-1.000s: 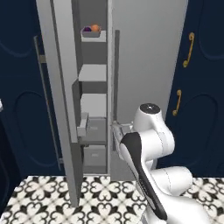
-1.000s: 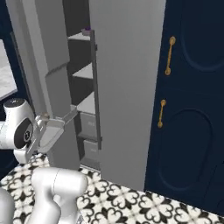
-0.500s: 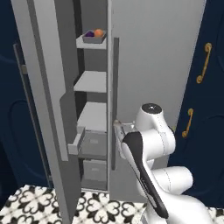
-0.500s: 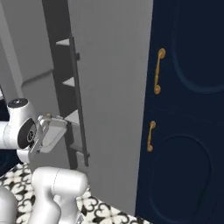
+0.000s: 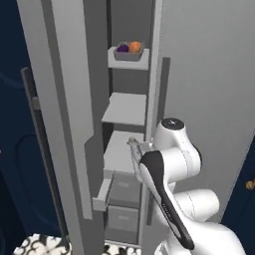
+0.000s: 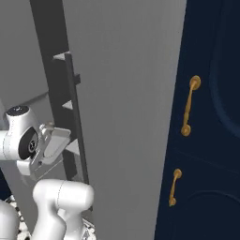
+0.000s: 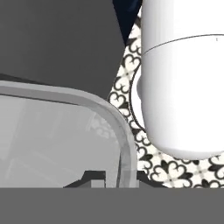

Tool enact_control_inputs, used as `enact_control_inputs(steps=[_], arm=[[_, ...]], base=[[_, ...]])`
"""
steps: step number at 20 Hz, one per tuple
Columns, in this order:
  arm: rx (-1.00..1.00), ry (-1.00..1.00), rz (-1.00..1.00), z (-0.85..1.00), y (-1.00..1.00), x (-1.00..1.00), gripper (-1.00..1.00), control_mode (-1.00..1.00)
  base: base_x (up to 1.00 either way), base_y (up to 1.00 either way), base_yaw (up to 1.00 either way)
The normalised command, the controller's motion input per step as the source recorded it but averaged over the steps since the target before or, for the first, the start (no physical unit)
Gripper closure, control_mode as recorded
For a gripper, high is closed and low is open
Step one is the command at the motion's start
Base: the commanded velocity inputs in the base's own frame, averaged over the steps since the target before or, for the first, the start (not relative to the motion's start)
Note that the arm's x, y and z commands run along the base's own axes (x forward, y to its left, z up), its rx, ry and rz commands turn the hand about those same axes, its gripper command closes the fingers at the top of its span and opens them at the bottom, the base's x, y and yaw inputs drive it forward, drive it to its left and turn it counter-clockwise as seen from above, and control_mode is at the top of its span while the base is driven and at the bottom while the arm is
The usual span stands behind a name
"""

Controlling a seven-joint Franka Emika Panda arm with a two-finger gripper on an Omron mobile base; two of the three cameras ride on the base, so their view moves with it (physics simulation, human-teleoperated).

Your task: Take the meat container that has the fish and place it on the second highest rack of the freezer. Then take the vegetable container that has the onion and eggplant and place it on the highest rack of the freezer.

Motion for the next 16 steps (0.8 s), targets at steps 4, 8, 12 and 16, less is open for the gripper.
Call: enact_control_inputs(steps=[4, 8, 12, 16], arm=[[0.00, 0.00, 0.00, 0.00, 0.00, 0.00, 1.00, 1.00], [0.00, 0.00, 0.00, 0.00, 0.00, 0.00, 1.00, 1.00], [-0.01, -0.04, -0.03, 0.04, 0.08, 0.19, 1.00, -1.00], [-0.06, -0.32, -0.02, 0.30, 0.51, 0.57, 1.00, -1.00]], base=[[0.42, 0.37, -0.01], [0.76, 0.00, -0.07], [0.60, -0.01, -0.07], [0.00, 0.00, 0.00]])
